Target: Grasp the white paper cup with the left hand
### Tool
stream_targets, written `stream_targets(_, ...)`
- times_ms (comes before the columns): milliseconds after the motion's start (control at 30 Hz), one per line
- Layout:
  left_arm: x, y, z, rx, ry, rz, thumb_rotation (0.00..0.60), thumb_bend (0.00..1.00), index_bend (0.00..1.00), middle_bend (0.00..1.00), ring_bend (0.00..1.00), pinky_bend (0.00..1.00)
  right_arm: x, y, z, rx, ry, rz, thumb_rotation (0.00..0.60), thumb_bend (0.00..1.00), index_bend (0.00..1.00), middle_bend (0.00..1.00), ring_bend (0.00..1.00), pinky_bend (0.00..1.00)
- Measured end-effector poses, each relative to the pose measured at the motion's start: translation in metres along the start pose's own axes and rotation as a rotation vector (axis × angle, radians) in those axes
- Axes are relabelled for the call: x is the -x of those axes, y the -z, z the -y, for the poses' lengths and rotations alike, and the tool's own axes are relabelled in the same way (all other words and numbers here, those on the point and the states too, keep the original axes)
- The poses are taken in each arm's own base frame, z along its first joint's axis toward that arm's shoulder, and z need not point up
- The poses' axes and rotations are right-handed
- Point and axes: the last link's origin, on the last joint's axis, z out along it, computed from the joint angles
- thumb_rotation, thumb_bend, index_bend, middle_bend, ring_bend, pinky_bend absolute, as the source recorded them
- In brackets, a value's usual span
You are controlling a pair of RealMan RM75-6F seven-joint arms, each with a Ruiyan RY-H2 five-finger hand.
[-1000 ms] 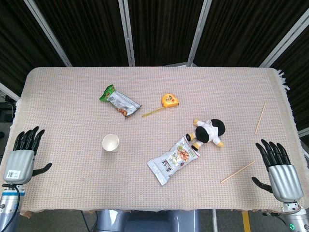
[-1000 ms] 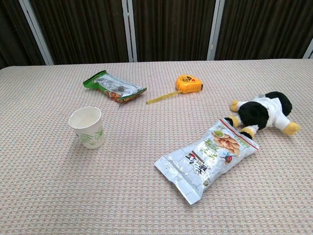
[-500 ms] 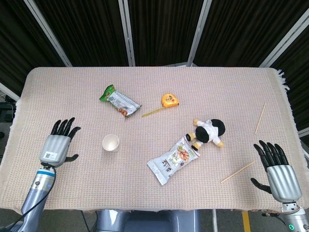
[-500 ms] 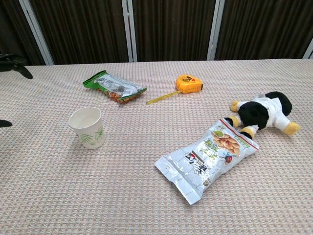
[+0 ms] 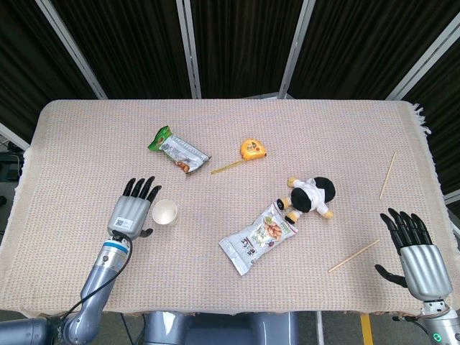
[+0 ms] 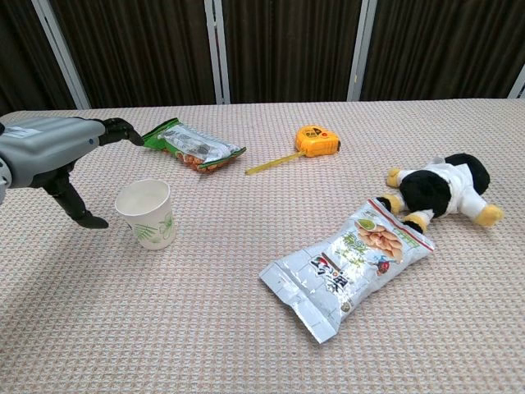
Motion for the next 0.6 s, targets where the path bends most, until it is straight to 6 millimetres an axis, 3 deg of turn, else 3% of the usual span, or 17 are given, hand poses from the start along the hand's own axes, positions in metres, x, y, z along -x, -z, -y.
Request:
stream_targets(367,0.012,-0.026,-0.031,-0.013,-0.032,0.042,0.600,0.06,0.30,0.00,0.00,0.00,-0.004,0.000,-0.004,0.007,-0.018,-0.006,0.600,0.03,0.04,0.00,0.00,0.00)
stream_targets(600,0.017,-0.030,-0.037,-0.030,-0.033,0.048,0.600,0.12,0.39,0.00,0.00,0.00,-0.004,0.001,-0.005,0.008,-0.019,-0.008,0.600,0.03,0.04,0.00,0.00,0.00)
